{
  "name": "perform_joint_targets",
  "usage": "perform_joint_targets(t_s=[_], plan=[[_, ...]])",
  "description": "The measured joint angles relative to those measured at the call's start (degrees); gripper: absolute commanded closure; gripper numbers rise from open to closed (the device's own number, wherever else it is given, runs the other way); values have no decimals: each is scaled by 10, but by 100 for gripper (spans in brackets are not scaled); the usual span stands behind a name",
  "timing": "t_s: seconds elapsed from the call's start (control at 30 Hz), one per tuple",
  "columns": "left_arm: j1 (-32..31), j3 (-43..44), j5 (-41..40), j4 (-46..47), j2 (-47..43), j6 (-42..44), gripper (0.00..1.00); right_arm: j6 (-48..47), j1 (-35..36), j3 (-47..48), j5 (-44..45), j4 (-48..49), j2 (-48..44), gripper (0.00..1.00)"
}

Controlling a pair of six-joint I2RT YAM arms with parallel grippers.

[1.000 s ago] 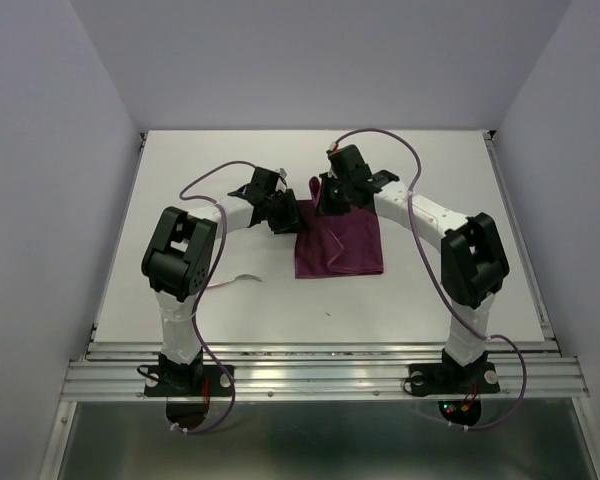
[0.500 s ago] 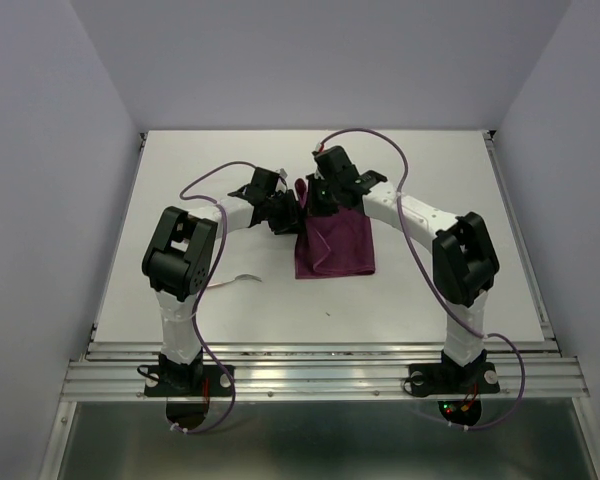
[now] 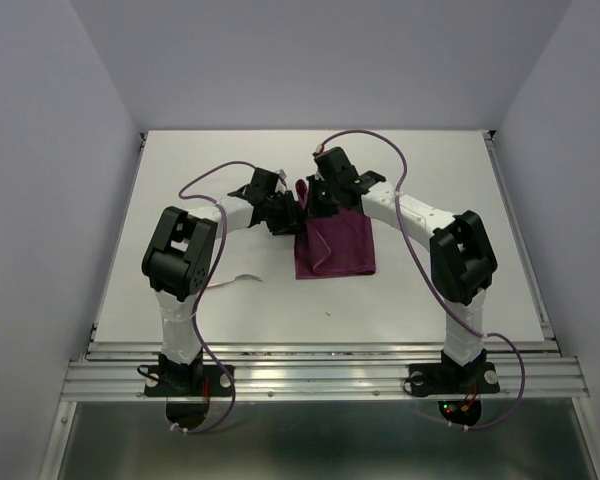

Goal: Fold the napkin into a case and place the utensils inside
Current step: Fold the rectangle-folded napkin at the center of the board.

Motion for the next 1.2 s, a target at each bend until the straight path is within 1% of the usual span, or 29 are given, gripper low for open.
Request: perform_joint_targets(t_s=[0.13,0.47,1.2], plan=[[0,0,-13,-13,0,9,50,0,0,0,0,0,1,99],[4,0,-43,-38,-9,31,50,0,0,0,-1,0,3,99],[4,25,-11,-17,20,28,50,0,0,-21,-2,-22,-16,99]])
